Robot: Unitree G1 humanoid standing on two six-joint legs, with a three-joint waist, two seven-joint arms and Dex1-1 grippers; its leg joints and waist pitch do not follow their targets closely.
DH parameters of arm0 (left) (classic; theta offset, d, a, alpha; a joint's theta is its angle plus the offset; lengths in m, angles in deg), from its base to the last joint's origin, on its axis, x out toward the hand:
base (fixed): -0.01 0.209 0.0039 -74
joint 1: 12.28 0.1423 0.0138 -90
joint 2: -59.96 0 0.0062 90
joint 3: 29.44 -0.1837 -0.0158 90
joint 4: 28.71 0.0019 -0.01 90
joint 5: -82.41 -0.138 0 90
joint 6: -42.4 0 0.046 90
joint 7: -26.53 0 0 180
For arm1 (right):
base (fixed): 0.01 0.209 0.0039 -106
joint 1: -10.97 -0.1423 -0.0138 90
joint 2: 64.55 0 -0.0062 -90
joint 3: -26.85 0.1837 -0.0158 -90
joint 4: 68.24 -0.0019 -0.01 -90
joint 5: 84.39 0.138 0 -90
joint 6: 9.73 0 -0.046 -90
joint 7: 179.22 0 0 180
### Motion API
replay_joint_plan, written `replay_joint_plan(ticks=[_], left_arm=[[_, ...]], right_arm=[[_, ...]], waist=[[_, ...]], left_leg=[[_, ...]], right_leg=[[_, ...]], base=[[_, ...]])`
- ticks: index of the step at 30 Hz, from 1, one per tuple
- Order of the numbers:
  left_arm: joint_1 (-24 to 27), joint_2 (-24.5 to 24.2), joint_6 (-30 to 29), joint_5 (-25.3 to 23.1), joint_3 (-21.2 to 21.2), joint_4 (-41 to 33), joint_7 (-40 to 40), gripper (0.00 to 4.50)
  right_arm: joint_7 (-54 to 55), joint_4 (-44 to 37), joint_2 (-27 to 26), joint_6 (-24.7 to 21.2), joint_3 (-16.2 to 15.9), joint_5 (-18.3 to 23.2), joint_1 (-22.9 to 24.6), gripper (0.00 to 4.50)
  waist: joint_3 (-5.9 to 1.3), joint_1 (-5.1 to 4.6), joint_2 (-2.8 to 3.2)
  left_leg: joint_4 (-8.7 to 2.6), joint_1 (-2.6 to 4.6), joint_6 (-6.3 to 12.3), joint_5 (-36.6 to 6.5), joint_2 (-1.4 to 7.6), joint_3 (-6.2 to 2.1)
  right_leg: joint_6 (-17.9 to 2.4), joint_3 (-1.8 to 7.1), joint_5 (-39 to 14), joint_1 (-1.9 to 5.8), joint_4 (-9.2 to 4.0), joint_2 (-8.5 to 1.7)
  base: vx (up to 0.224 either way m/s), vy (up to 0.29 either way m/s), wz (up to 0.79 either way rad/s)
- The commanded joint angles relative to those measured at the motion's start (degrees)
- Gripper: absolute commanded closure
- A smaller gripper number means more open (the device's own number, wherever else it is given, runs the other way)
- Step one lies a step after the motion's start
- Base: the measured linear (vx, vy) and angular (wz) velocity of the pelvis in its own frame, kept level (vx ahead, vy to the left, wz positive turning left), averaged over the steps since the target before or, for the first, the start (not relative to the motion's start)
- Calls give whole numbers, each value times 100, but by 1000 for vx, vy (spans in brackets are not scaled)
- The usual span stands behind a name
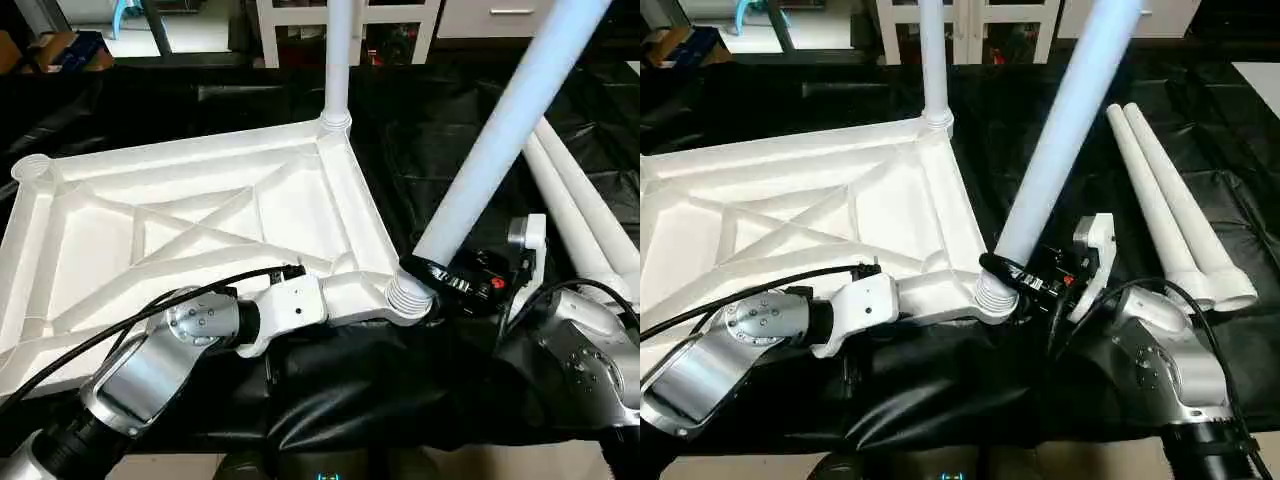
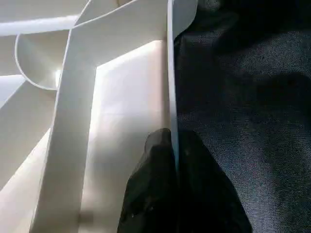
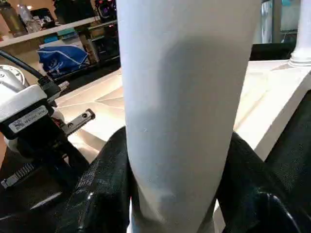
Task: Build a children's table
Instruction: Insert table leg to table base
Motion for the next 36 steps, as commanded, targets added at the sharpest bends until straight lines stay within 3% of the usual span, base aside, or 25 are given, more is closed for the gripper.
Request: replay_joint_plan(ticks=[1, 3, 6, 8, 12, 20, 23, 26, 29, 30, 31, 34, 36], left_arm=[[96, -49, -69, -206, 137, 360, -274, 450], [87, -49, -64, -203, 139, 373, -269, 450], [65, -48, -57, -208, 135, 397, -261, 450], [61, -49, -57, -209, 131, 398, -258, 450], [47, -49, -59, -219, 111, 398, -252, 450], [52, -64, -55, -235, 97, 399, -262, 450], [49, -61, -40, -233, 96, 413, -262, 450], [47, -44, 7, -239, 66, 426, -257, 450], [43, -17, 2, -246, 35, 411, -265, 450], [46, -16, 2, -251, 28, 407, -268, 450], [51, -15, 2, -253, 22, 405, -269, 450], [60, -10, -10, -244, 24, 398, -271, 450], [70, -11, -16, -230, 28, 396, -264, 450]], right_arm=[[-93, 282, 18, -481, -466, -319, 584, 264], [-113, 211, 81, -384, -541, -444, 711, 264], [-134, 113, 235, -107, -735, -800, 898, 264], [-142, 93, 262, -39, -779, -915, 937, 264], [-171, 63, 340, 106, -950, -1206, 961, 264], [-245, -17, 390, 52, -1183, -1319, 974, 264], [-253, 66, 357, -196, -1225, -1305, 856, 264], [-259, 244, 348, -69, -1437, -1629, 656, 264], [-190, 244, 228, 71, -1556, -1780, 492, 264], [-139, 238, 192, 123, -1585, -1844, 464, 264], [-78, 253, 151, 230, -1617, -1949, 436, 264], [57, 322, 44, 362, -1591, -2013, 410, 264], [79, 327, 21, 355, -1578, -1984, 421, 264]], waist=[[-172, 3, -94], [-180, 18, -96], [-175, 55, -92], [-174, 57, -78], [-150, 50, -81], [-160, 38, -82], [-158, 35, -87], [-148, 24, -70], [-65, -24, -96], [-46, -52, -95], [-53, -78, -85], [-93, -133, -75], [-91, -134, -75]], left_leg=[[-366, 84, 266, -2114, 196, -139], [-366, 64, 279, -2035, 192, -137], [-360, 99, 284, -2021, 197, -109], [-369, 69, 294, -1958, 192, -118], [-386, 75, 249, -2171, 193, -137], [-404, 85, 236, -2230, 201, -146], [-408, 95, 223, -2306, 198, -150], [-422, 101, 194, -2344, 200, -155], [-449, 131, 89, -2899, 178, -210], [-424, 179, 18, -3189, 148, -249], [-433, 191, -13, -3273, 138, -286], [-500, 117, 20, -3224, 137, -387], [-511, 122, 75, -3148, 147, -382]], right_leg=[[-505, 233, -3353, 108, -614, -312], [-555, 230, -3202, 130, -592, -311], [-564, 242, -3105, 111, -600, -303], [-582, 237, -3053, 137, -584, -310], [-486, 233, -3414, 118, -623, -320], [-465, 229, -3335, 114, -635, -309], [-433, 230, -3450, 106, -650, -312], [-435, 217, -3463, 102, -660, -306], [-255, 188, -4359, 64, -739, -339], [-80, 155, -4901, 36, -818, -356], [-9, 139, -4990, 45, -838, -359], [-99, 120, -4492, 147, -796, -365], [-224, 156, -4207, 129, -780, -352]], base=[[0, 0, 0], [0, 0, 0], [0, 0, 0], [0, 0, 0], [0, 0, 0], [0, 0, 0], [0, 0, 0], [0, 0, 0], [0, 0, 0], [0, 0, 0], [0, 0, 0], [0, 0, 0], [0, 0, 0]])
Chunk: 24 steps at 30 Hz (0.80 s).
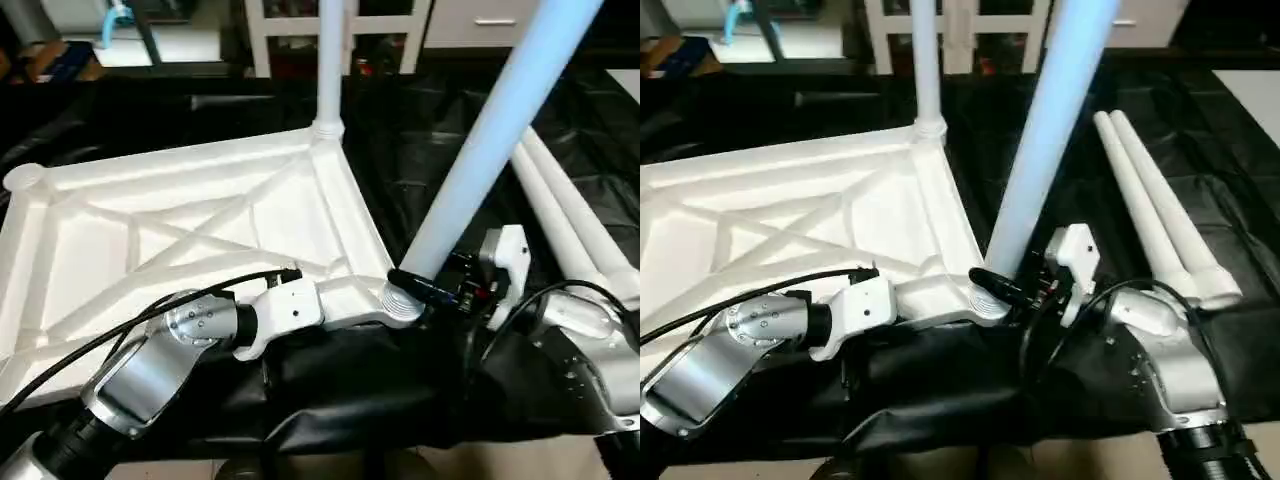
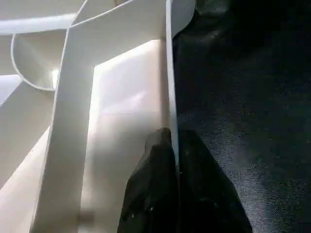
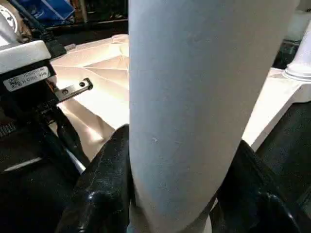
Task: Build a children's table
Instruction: Insert table leg to table base
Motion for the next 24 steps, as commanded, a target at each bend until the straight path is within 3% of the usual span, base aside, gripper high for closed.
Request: replay_joint_plan(ticks=[1, 6, 10, 13, 15, 18, 20, 21, 23, 24], left_arm=[[44, 15, -13, -227, 3, 237, -271, 450], [6, 32, 17, -237, -10, 306, -242, 450], [-9, 50, -8, -245, -12, 310, -239, 450], [-14, 92, 24, -302, 5, 367, -342, 450], [-17, 151, 50, -347, 37, 452, -477, 450], [-43, 195, 106, -396, 43, 531, -565, 450], [-91, 249, 128, -405, 46, 586, -590, 450], [-133, 300, 140, -417, 46, 621, -590, 450], [-157, 337, 155, -425, 31, 625, -573, 450], [-164, 368, 155, -426, 43, 624, -591, 450]], right_arm=[[-157, 521, -5, -300, -1132, -844, 473, 264], [-205, 731, -73, -97, -1356, -1197, 338, 264], [-176, 738, -131, -82, -1312, -1184, 272, 264], [-112, 911, -144, 153, -1210, -1245, 199, 264], [-4, 1119, -182, 432, -1129, -1322, 110, 264], [1, 1202, -205, 456, -1090, -1309, 49, 264], [-121, 1247, -171, 395, -1158, -1336, -16, 264], [-246, 1299, -126, 372, -1257, -1402, -86, 264], [-338, 1353, -100, 337, -1344, -1450, -148, 264], [-308, 1394, -127, 353, -1333, -1443, -169, 264]], waist=[[-41, -21, -37], [-28, -25, -6], [-19, -51, -25], [-25, -59, -31], [-17, -79, -19], [-12, -121, 1], [11, -139, 3], [33, -167, 34], [67, -189, 116], [78, -198, 166]], left_leg=[[-399, 28, 118, -3108, 241, -195], [-400, 55, 111, -3213, 243, -175], [-384, 85, 86, -3385, 221, -193], [-382, 82, 109, -3375, 223, -192], [-381, 105, 90, -3532, 230, -199], [-417, 105, 45, -3791, 230, -242], [-421, 133, 17, -4050, 223, -246], [-443, 165, -3, -4266, 218, -268], [-544, 175, -62, -4731, 273, -328], [-702, 77, -115, -5184, 346, -359]], right_leg=[[-295, 200, -4091, 12, -560, -360], [-409, 215, -4017, -8, -554, -351], [-255, 204, -4453, -42, -611, -363], [-256, 200, -4467, -45, -613, -363], [-238, 178, -4536, -69, -628, -360], [-236, 113, -4442, -35, -636, -330], [-154, 60, -4563, -69, -684, -302], [-112, 0, -4599, -57, -711, -280], [-176, -135, -4109, 30, -658, -228], [-256, -224, -3374, 212, -427, -158]], base=[[0, 0, 0], [0, 0, 0], [0, 0, 0], [0, 0, 0], [0, 0, 0], [0, 0, 0], [0, 0, 0], [-57, 24, -5], [-59, 33, -6], [-86, 35, -4]])
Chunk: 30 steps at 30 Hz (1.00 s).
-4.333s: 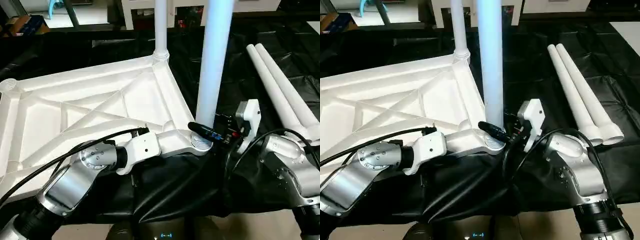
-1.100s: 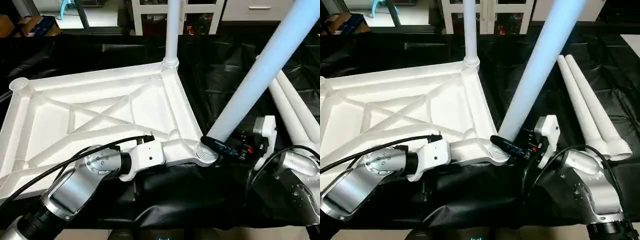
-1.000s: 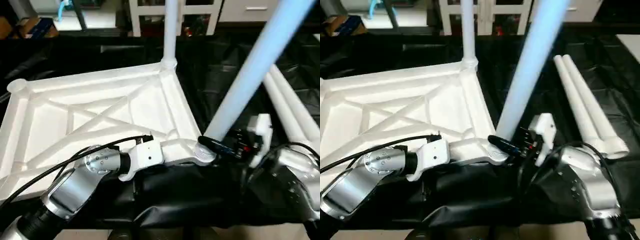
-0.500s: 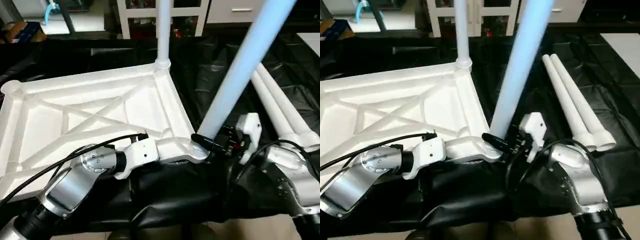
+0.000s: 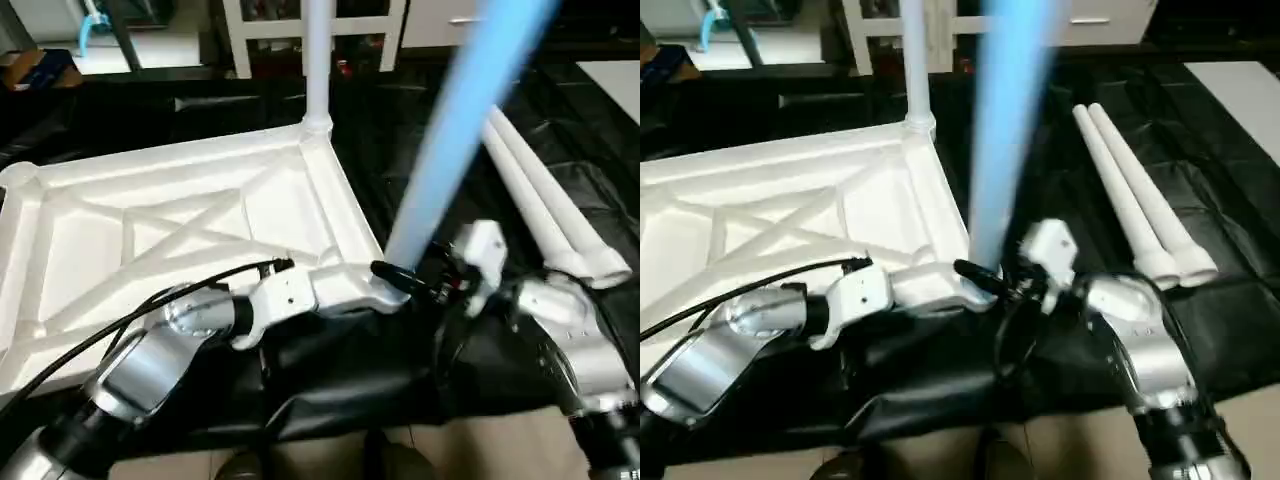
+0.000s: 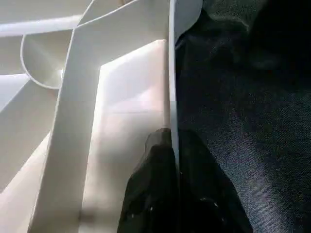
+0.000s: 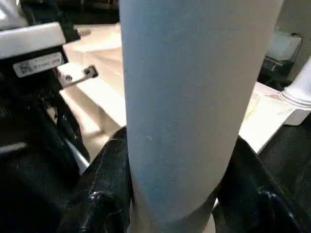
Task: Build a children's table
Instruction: Insert table leg to table base
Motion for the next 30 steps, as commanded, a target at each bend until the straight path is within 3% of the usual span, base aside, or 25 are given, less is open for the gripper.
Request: replay_joint_plan(ticks=[1, 2, 3, 4, 5, 6, 7, 8, 9, 11, 12, 13, 14, 15, 16, 17, 18, 19, 20, 21, 22, 24, 25, 27, 30], left_arm=[[8, 134, -13, -129, -47, 134, -332, 450], [18, 151, -16, -119, -39, 125, -340, 450], [19, 152, -16, -118, -38, 124, -341, 450], [51, 180, -32, -97, -23, 96, -362, 450], [83, 186, -33, -93, -25, 73, -377, 450], [83, 186, -33, -93, -25, 73, -377, 450], [109, 187, -31, -90, -25, 56, -388, 450], [127, 199, -22, -104, -22, 58, -385, 450], [130, 205, -19, -110, -20, 61, -383, 450], [139, 218, 7, -146, -8, 81, -378, 450], [143, 222, 18, -165, -2, 88, -373, 450], [143, 222, 19, -166, -1, 89, -372, 450], [138, 222, 26, -179, 8, 98, -367, 450], [125, 230, 33, -200, 34, 113, -353, 450], [123, 231, 34, -199, 35, 115, -354, 450], [100, 241, 43, -192, 48, 131, -359, 450], [100, 241, 43, -192, 48, 131, -359, 450], [60, 267, 111, -172, 65, 168, -373, 450], [42, 290, 186, -152, 72, 187, -372, 450], [31, 304, 237, -138, 72, 197, -361, 450], [35, 311, 286, -113, 66, 182, -303, 450], [46, 303, 276, -105, 50, 156, -247, 450], [69, 272, 307, -112, 14, 130, -170, 450], [103, 241, 382, -97, -24, 107, -83, 450], [132, 259, 448, -19, -27, 59, 1, 450]], right_arm=[[-224, 842, -62, -476, -840, -496, 495, 264], [-164, 869, -101, -495, -798, -452, 503, 264], [-158, 872, -105, -497, -794, -447, 503, 264], [8, 896, -216, -590, -653, -297, 541, 264], [147, 916, -315, -667, -518, -159, 578, 264], [148, 916, -317, -668, -516, -157, 578, 264], [257, 937, -392, -697, -395, -52, 612, 264], [338, 968, -474, -717, -239, 25, 644, 264], [358, 980, -497, -720, -190, 45, 652, 264], [447, 1006, -587, -772, 77, 236, 686, 265], [489, 1012, -625, -813, 215, 353, 704, 265], [492, 1011, -628, -818, 225, 363, 705, 265], [516, 1007, -652, -857, 318, 452, 715, 265], [473, 926, -597, -953, 408, 585, 795, 265], [467, 921, -592, -957, 409, 586, 801, 265], [405, 871, -537, -996, 410, 596, 863, 265], [405, 871, -537, -996, 410, 596, 863, 265], [310, 796, -450, -1094, 419, 628, 965, 265], [266, 768, -395, -1170, 434, 659, 1017, 265], [239, 758, -362, -1224, 447, 685, 1040, 265], [187, 728, -327, -1387, 498, 790, 1076, 265], [132, 707, -282, -1521, 542, 878, 1101, 265], [50, 675, -196, -1722, 569, 987, 1122, 265], [-55, 674, -46, -1728, 508, 952, 1129, 265], [-82, 798, 45, -1557, 435, 766, 1076, 265]], waist=[[-6, 58, 60], [-25, 124, 62], [-19, 170, -71], [14, 159, -237], [95, 90, -227], [65, 96, -177], [2, 155, -62], [-2, 55, -34], [44, 20, 45], [73, -3, 87], [67, 1, 60], [73, 5, 42], [103, -11, 79], [86, -48, 48], [37, 18, 82], [96, 57, 118], [96, 108, 103], [88, 164, -8], [138, 103, -143], [85, 195, -74], [67, 240, -107], [24, 238, -51], [37, 228, -31], [51, 169, -52], [53, 127, -68]], left_leg=[[-927, -90, -163, -5443, 450, -177], [-994, -115, -164, -5481, 458, -103], [-913, 24, -153, -5156, 367, 44], [58, 704, -85, -3804, -44, 127], [475, 816, 58, -2863, -155, 40], [199, 35, 187, -1634, -59, -198], [-61, -71, 59, -1801, 103, -252], [-335, -15, 47, -3090, 289, -381], [-493, 94, -27, -4336, 390, -413], [-595, 269, -99, -5202, 386, -287], [-591, 311, -46, -5180, 339, -226], [-525, 430, -19, -4945, 259, -161], [-503, 489, -28, -4904, 220, -139], [-494, 413, 62, -4755, 227, -159], [-597, 213, 106, -4739, 348, -218], [-793, 94, 70, -4934, 418, -213], [-844, 74, 45, -4988, 431, -170], [-509, 507, -56, -4456, 210, -21], [174, 811, 121, -2691, -154, 55], [-51, 327, 336, -1640, -23, -33], [-250, 109, 360, -1356, 102, -110], [-265, 235, 311, -1497, 195, -109], [-267, 308, 277, -1692, 234, -79], [-302, 254, 247, -1940, 256, -66], [-287, 254, 224, -2128, 250, -62]], right_leg=[[-344, 15, -2356, 260, 153, -114], [-388, 61, -2128, 298, 331, -99], [-342, 230, -2625, 110, 228, -120], [-25, 184, -4929, -581, -837, -370], [-38, 183, -5598, -651, -1056, -655], [-77, 195, -5381, 225, -650, -836], [-184, 109, -4593, 449, -481, -734], [-317, -60, -2951, 347, -226, -428], [-465, -66, -2038, 268, -94, -324], [-530, -77, -1942, 133, -59, -226], [-436, -55, -2242, 142, -105, -222], [-362, -53, -2757, 45, -281, -255], [-287, -160, -3015, -6, -409, -225], [-134, -234, -3059, 114, -399, -236], [-150, -80, -2513, 333, -39, -330], [-174, -73, -2437, 384, 68, -271], [-169, -16, -2432, 379, 150, -241], [-147, 101, -3453, -85, -370, -303], [-37, 3, -4716, -372, -887, -521], [-81, 161, -4645, 149, -676, -680], [-143, 159, -3896, 274, -482, -573], [-402, 178, -3148, 183, -399, -501], [-716, 192, -2635, 133, -339, -459], [-911, 208, -2432, 185, -278, -444], [-879, 234, -2614, 168, -278, -459]], base=[[-86, 35, -4], [-80, -5, 9], [-16, -68, 24], [-16, -68, 24], [57, -51, 1], [136, 73, -43], [136, 73, -43], [76, 100, -37], [0, 0, 0], [1, -4, 11], [34, -40, 21], [34, -40, 21], [0, 0, 0], [0, 0, 0], [0, 0, 0], [0, 0, 0], [12, -90, 29], [12, -90, 29], [84, -81, 17], [83, -12, -20], [83, -12, -20], [35, 10, -7], [0, 0, 0], [0, 0, 0], [0, 0, 0]])
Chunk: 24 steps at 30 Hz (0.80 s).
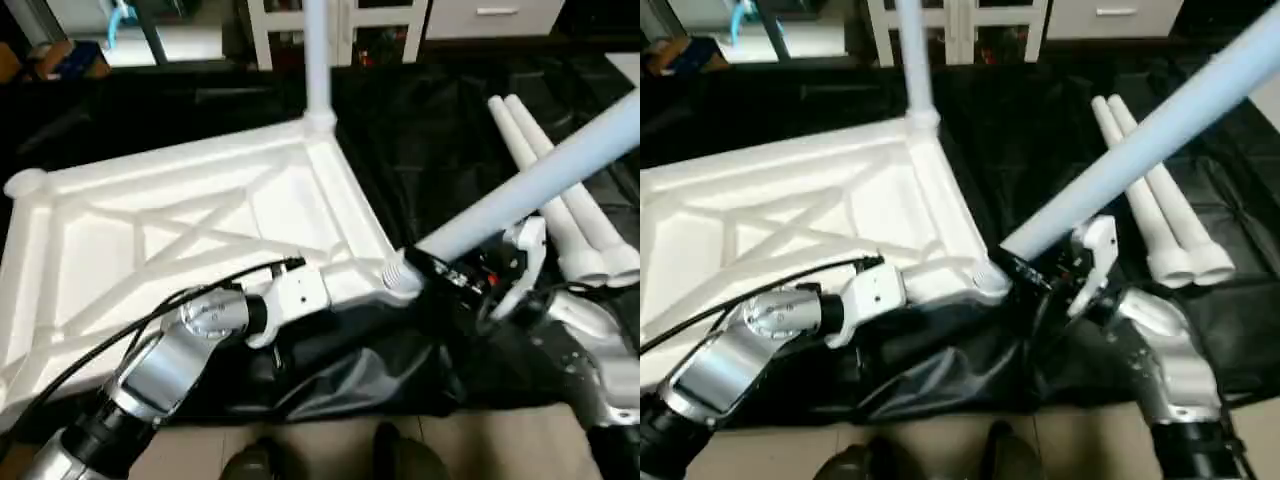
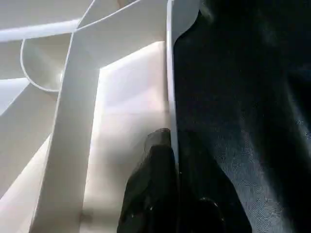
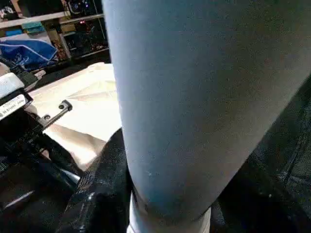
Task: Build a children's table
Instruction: Insert table leg to table base
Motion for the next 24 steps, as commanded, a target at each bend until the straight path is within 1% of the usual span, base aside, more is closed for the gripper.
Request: replay_joint_plan(ticks=[1, 2, 4, 5, 6, 7, 8, 10, 12, 13, 14, 15, 16, 17, 18, 20, 21, 23, 24], left_arm=[[98, 16, 239, 120, 1, -79, 53, 450], [103, 25, 247, 182, 4, -120, 94, 450], [101, 25, 248, 189, 1, -131, 106, 450], [101, 18, 255, 183, 2, -131, 109, 450], [98, 5, 271, 164, 3, -121, 116, 450], [95, -11, 288, 144, 4, -107, 122, 450], [90, -28, 307, 129, 6, -92, 132, 450], [79, -58, 347, 122, 20, -68, 178, 450], [71, -66, 355, 124, 25, -59, 191, 450], [65, -80, 362, 126, 30, -50, 213, 450], [53, -100, 374, 125, 32, -37, 243, 450], [49, -104, 377, 123, 35, -33, 252, 450], [42, -113, 385, 118, 33, -17, 269, 450], [36, -121, 393, 113, 32, -1, 286, 450], [36, -121, 393, 113, 32, -1, 286, 450], [35, -131, 386, 115, 23, -2, 313, 450], [37, -135, 366, 124, 4, -19, 345, 450], [38, -134, 361, 126, 0, -23, 355, 450], [41, -130, 355, 123, -5, -29, 357, 450]], right_arm=[[-159, 770, 233, -465, -655, -792, 483, 265], [-245, 791, 316, -470, -752, -892, 460, 265], [-269, 786, 346, -510, -775, -909, 449, 265], [-281, 799, 373, -516, -798, -947, 429, 265], [-298, 838, 444, -471, -866, -1050, 390, 265], [-328, 884, 519, -404, -943, -1166, 352, 265], [-376, 923, 592, -364, -1019, -1263, 315, 265], [-561, 1024, 768, -283, -1165, -1427, 203, 265], [-633, 1067, 829, -239, -1214, -1486, 157, 265], [-703, 1129, 902, -162, -1288, -1584, 102, 265], [-830, 1244, 1021, -29, -1420, -1760, 10, 265], [-870, 1276, 1051, 2, -1453, -1805, -16, 265], [-980, 1272, 1079, -71, -1486, -1780, -56, 265], [-1079, 1255, 1097, -163, -1511, -1727, -91, 265], [-1079, 1255, 1097, -163, -1511, -1727, -91, 265], [-1303, 1170, 1124, -366, -1592, -1596, -160, 265], [-1529, 1052, 1119, -665, -1684, -1402, -249, 265], [-1588, 1033, 1116, -738, -1713, -1348, -279, 265], [-1676, 994, 1118, -858, -1753, -1276, -313, 265]], waist=[[-176, -25, -131], [-180, -28, -156], [-187, -12, -145], [-185, -10, -157], [-185, -9, -157], [-203, -9, -176], [-215, -10, -193], [-225, -15, -187], [-222, -25, -192], [-224, -15, -200], [-230, -19, -206], [-234, -29, -217], [-232, -24, -216], [-230, -20, -213], [-234, -19, -218], [-233, -13, -228], [-226, -16, -235], [-236, -7, -234], [-222, -5, -240]], left_leg=[[-391, -44, 275, -1521, 255, -105], [-383, -42, 297, -1446, 253, -90], [-355, -15, 365, -1208, 253, -34], [-352, -9, 368, -1196, 258, -21], [-350, -11, 370, -1191, 255, -16], [-347, -16, 375, -1150, 258, -9], [-350, -36, 391, -1087, 256, -6], [-344, -32, 408, -1081, 262, 3], [-349, -48, 411, -1117, 263, 0], [-345, -17, 405, -1179, 264, 9], [-341, -27, 418, -1190, 264, 8], [-344, -54, 432, -1167, 261, -2], [-345, -51, 443, -1171, 263, -1], [-340, -20, 453, -1209, 267, 10], [-337, -20, 459, -1208, 266, 12], [-340, -35, 478, -1155, 270, 11], [-346, -47, 500, -1128, 264, 3], [-332, -21, 518, -1094, 269, 21], [-331, -15, 522, -1098, 268, 27]], right_leg=[[-653, 267, -2306, 110, -410, -372], [-662, 285, -2267, 104, -408, -371], [-762, 349, -2108, 65, -386, -364], [-779, 362, -2108, 55, -385, -362], [-783, 367, -2124, 56, -378, -360], [-782, 375, -2122, 72, -363, -358], [-752, 374, -2132, 90, -356, -354], [-741, 385, -2200, 79, -356, -356], [-739, 379, -2223, 88, -356, -352], [-717, 384, -2294, 64, -373, -351], [-734, 389, -2304, 70, -368, -354], [-745, 382, -2279, 92, -355, -352], [-742, 384, -2284, 88, -359, -352], [-748, 396, -2317, 64, -368, -348], [-760, 398, -2311, 66, -365, -348], [-784, 410, -2254, 73, -354, -344], [-797, 413, -2225, 86, -345, -337], [-811, 428, -2220, 66, -349, -340], [-818, 434, -2232, 50, -354, -339]], base=[[0, 0, 0], [0, 0, 0], [0, 0, 0], [0, 0, 0], [0, 0, 0], [0, 0, 0], [0, 0, 0], [0, 0, 0], [0, 0, 0], [0, 0, 0], [0, 0, 0], [0, 0, 0], [0, 0, 0], [0, 0, 0], [0, 0, 0], [0, 0, 0], [0, 0, 0], [0, 0, 0], [0, 0, 0]])
